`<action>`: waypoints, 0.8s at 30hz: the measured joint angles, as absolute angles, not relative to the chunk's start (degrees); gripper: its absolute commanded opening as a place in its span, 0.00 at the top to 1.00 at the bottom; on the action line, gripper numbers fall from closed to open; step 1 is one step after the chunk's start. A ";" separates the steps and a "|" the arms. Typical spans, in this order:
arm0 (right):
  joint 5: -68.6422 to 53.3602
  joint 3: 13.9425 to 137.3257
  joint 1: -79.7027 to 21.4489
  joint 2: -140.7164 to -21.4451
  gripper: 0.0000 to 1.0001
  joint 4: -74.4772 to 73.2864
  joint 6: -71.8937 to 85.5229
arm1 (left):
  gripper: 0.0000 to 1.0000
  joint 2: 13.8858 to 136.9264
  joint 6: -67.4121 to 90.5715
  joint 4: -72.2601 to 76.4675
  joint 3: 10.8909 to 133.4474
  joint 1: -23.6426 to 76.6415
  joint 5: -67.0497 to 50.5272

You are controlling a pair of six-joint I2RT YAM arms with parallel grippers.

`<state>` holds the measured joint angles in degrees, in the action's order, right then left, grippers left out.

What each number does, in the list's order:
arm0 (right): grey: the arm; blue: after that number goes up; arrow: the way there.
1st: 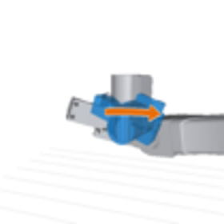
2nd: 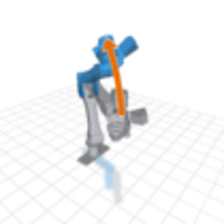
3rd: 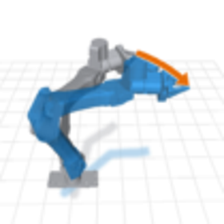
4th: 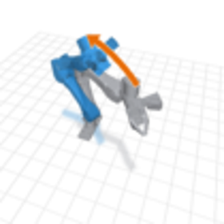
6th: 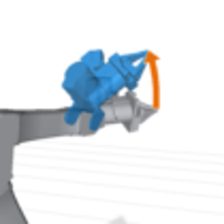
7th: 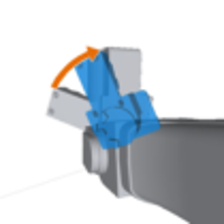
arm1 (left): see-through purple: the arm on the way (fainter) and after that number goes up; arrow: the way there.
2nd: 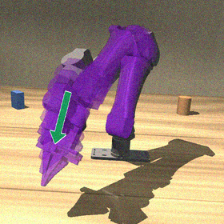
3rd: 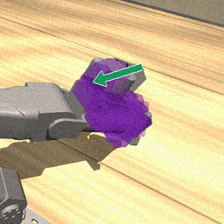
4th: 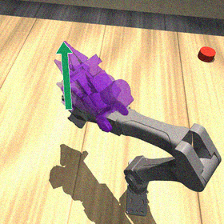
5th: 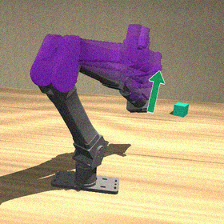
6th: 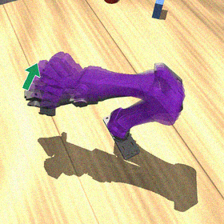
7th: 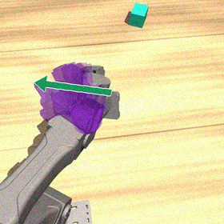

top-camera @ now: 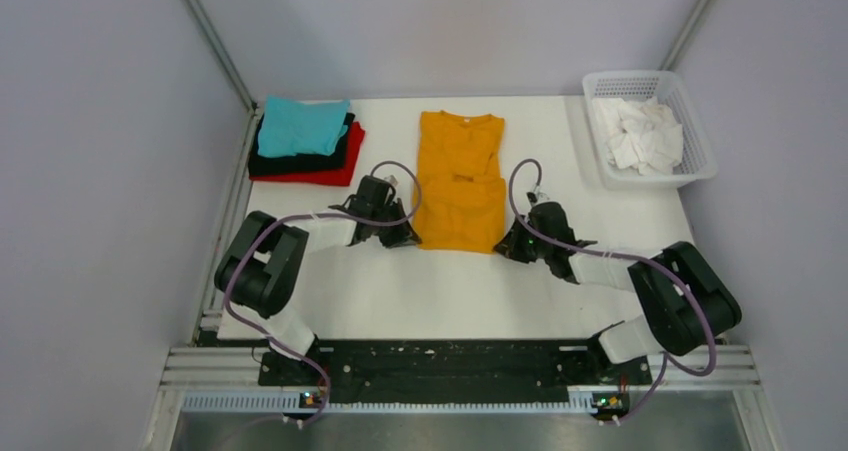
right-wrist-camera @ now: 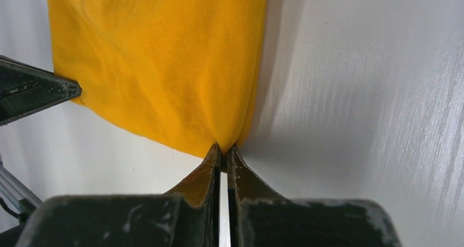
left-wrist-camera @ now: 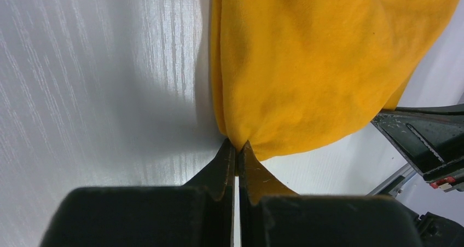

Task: Fold and stack the t-shirts
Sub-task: Grab one side of the 2/3 rectangular tshirt with both arms, then fold the long partially folded tshirt into a neat square

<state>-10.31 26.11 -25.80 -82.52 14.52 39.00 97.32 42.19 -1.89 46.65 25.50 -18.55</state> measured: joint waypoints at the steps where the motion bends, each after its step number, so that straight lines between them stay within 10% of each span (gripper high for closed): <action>1: -10.15 25.69 -26.02 -82.28 1.00 14.98 39.18 | 1.00 97.12 42.33 -1.43 46.26 25.52 -18.52; 24: -11.22 7.92 -38.89 -34.17 1.00 -20.38 49.65 | 1.00 66.08 62.13 3.22 17.34 51.37 -1.45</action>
